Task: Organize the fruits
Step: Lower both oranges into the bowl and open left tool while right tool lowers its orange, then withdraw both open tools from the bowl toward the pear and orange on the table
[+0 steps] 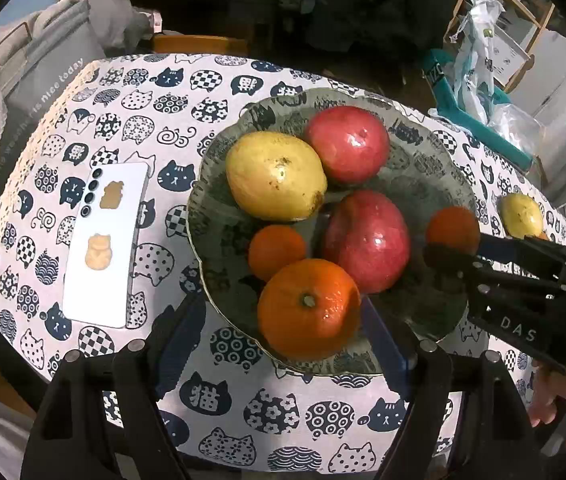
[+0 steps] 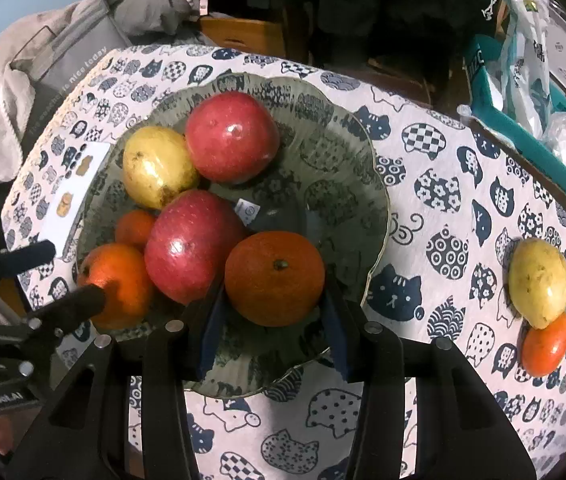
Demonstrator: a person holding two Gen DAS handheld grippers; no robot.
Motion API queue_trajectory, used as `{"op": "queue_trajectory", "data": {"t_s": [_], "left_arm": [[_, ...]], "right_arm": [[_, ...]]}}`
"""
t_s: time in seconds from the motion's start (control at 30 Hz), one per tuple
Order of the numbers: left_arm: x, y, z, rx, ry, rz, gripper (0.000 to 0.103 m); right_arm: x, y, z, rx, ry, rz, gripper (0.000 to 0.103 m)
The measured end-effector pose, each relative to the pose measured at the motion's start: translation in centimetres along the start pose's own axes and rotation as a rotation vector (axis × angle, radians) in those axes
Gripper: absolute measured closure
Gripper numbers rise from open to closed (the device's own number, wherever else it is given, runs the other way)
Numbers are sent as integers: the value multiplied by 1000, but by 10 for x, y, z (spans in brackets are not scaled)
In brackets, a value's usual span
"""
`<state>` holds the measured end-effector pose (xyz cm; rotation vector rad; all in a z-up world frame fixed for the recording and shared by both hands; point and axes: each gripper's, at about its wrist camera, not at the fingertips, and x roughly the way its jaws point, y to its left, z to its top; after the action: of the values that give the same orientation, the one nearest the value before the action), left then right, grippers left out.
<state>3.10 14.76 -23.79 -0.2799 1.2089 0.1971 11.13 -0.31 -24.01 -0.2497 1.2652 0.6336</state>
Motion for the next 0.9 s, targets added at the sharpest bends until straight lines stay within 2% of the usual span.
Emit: {"op": "queue_trajectory", "data": {"t_s": [0.13,0.17,0.27,0.43,0.63,0.9], "left_arm": [[-3,1,1,-4,-9,3,22],[-4,1,2,-4,-11,3,22],[-6,2,2,-3,-15,5,22],[-12,1,4,-2,-29,4,22],[-25,-3,8,-11,-54,-18,22],[-60,-23,15,11,-134,-52,22]], "right_arm": [[2,-1,-1,2,10,-9,56],[2,-1,0,2,7,-8,49],[-2,0,1,-3,-7,-5,42],[-10,-2,2,7,-29,-14,42],[-45,-11,7,31,-122,-38,41],[-108,-15,6,22,-282,-123,37]]}}
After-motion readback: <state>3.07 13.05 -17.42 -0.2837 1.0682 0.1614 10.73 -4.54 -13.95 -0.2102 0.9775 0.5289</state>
